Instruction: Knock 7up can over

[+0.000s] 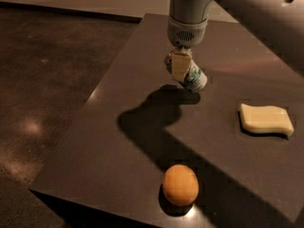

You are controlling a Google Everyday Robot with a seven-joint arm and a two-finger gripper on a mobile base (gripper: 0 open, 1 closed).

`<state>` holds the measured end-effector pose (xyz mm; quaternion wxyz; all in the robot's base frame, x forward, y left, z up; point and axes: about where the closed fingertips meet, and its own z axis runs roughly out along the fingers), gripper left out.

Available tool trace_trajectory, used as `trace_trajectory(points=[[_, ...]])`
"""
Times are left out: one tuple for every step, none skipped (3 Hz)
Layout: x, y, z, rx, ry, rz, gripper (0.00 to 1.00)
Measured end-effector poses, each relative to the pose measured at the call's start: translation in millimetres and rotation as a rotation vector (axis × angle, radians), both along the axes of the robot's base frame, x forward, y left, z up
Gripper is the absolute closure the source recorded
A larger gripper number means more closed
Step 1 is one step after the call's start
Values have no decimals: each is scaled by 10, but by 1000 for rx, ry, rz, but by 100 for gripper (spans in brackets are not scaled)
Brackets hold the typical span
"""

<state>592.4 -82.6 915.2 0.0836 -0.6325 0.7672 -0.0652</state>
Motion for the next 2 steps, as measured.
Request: trace_trajectory(points=[[-3,17,-111,-39,30,33,53],[-15,32,-204,-69,51,59,30]])
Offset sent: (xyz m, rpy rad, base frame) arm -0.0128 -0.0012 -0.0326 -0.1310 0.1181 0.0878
